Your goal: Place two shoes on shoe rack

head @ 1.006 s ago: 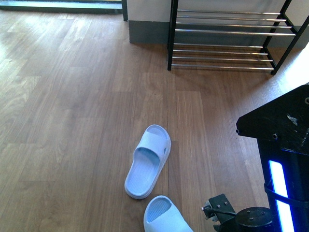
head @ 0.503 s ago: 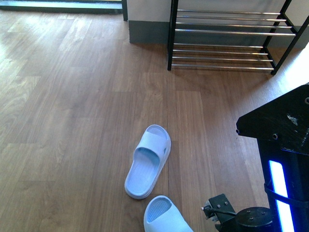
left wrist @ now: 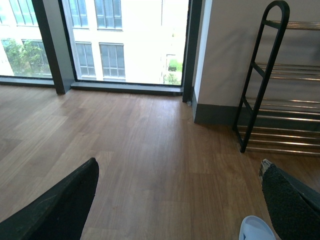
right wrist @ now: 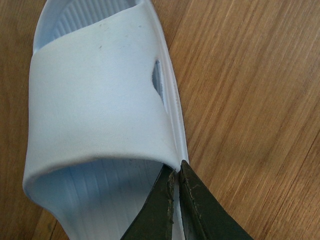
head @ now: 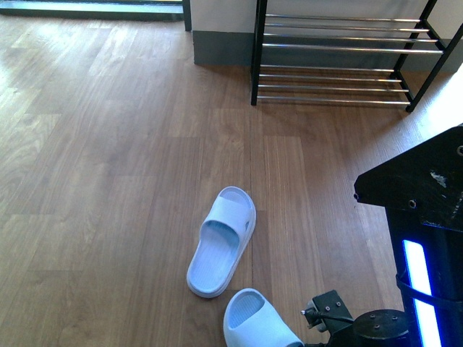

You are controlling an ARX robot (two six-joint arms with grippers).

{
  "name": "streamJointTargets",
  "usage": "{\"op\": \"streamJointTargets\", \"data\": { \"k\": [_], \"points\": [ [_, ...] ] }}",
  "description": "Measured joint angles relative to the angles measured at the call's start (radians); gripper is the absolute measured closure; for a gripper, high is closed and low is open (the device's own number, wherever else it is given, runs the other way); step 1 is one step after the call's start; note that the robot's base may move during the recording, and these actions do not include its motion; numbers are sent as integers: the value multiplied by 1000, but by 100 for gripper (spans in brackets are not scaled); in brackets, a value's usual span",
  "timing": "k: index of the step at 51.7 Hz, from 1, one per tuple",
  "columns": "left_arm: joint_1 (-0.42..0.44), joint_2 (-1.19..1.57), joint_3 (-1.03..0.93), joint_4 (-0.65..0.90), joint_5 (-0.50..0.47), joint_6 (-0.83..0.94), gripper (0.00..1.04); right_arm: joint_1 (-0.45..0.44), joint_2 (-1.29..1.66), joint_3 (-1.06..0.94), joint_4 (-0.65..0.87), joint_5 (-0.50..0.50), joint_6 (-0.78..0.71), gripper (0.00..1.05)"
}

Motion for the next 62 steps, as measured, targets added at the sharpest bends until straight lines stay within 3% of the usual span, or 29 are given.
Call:
{"op": "streamJointTargets", "data": {
  "k": [46, 54, 62],
  "points": [
    [0, 0, 0, 0, 0, 0, 9, 0, 0, 0, 0, -8, 0, 104],
    [0, 0, 0, 0, 0, 0, 9, 0, 0, 0, 0, -7, 0, 83],
    [0, 0, 0, 0, 0, 0, 9, 0, 0, 0, 0, -7, 0, 51]
  ]
}}
